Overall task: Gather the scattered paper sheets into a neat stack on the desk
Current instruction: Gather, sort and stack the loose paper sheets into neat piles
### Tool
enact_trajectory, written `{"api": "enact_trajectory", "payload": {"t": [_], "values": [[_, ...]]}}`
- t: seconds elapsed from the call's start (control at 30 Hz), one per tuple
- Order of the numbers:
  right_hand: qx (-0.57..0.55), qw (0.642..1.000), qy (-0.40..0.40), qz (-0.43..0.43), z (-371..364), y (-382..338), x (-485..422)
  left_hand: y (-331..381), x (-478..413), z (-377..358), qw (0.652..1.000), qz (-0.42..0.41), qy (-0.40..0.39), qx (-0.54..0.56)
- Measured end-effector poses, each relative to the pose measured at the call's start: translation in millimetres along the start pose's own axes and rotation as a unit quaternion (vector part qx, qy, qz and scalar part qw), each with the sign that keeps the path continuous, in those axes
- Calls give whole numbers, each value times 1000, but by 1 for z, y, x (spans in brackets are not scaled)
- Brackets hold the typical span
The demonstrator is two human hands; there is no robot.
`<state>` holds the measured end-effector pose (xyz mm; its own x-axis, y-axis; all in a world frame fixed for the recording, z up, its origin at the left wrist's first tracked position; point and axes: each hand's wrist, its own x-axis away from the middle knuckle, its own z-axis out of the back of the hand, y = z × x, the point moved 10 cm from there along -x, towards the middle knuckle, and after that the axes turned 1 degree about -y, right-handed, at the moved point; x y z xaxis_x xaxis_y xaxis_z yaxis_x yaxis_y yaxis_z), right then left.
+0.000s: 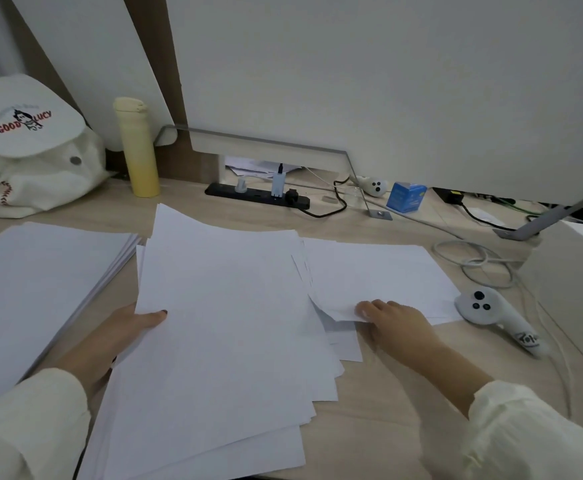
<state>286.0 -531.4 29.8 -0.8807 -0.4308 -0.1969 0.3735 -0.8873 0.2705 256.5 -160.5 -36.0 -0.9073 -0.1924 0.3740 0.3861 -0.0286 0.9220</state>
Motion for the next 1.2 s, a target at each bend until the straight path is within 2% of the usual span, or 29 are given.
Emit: {"api": "enact_trajectory", "payload": {"t": [0.03,0.1,0.13,0.2,0.27,0.33,0.47,0.57,0.63,0.73,0.83,0.93,1.03,1.1,1.13,1.2], "values": [[-57,997,16,-50,-2,9,4,0,0,0,1000,0,2,0],[-173,969,31,-176,-10,31,14,1,2,-2,1000,1,-3,-2],[-224,942,58,-243,-10,43,19,2,3,-2,1000,2,-5,-1],[-366,852,143,-345,-2,61,29,2,4,0,1000,6,-2,0],[-500,760,200,-364,6,62,30,0,4,2,1000,15,0,0],[-569,723,216,-327,23,46,25,0,6,3,1000,24,0,1],[-636,741,131,-172,42,-16,5,0,9,-2,999,27,3,19],[-624,777,66,-48,45,-49,3,0,9,-3,998,24,5,64],[-598,801,10,3,34,-63,4,3,12,-4,995,8,-8,101],[-563,825,-40,32,5,-81,5,9,16,-3,993,-21,-23,115],[-568,821,-45,28,-14,-91,3,7,21,-16,996,2,-80,45],[-552,833,-21,-16,-23,-88,1,5,23,-18,998,4,-70,1],[-523,850,19,-64,-29,-81,0,4,24,-21,996,2,-84,15],[-532,842,28,-90,-18,-81,5,2,24,-21,996,6,-86,20],[-537,838,4,-94,-14,-87,6,1,23,-19,996,8,-82,22],[-513,855,-61,-42,-7,-106,8,-1,20,-16,997,14,-68,25]]}}
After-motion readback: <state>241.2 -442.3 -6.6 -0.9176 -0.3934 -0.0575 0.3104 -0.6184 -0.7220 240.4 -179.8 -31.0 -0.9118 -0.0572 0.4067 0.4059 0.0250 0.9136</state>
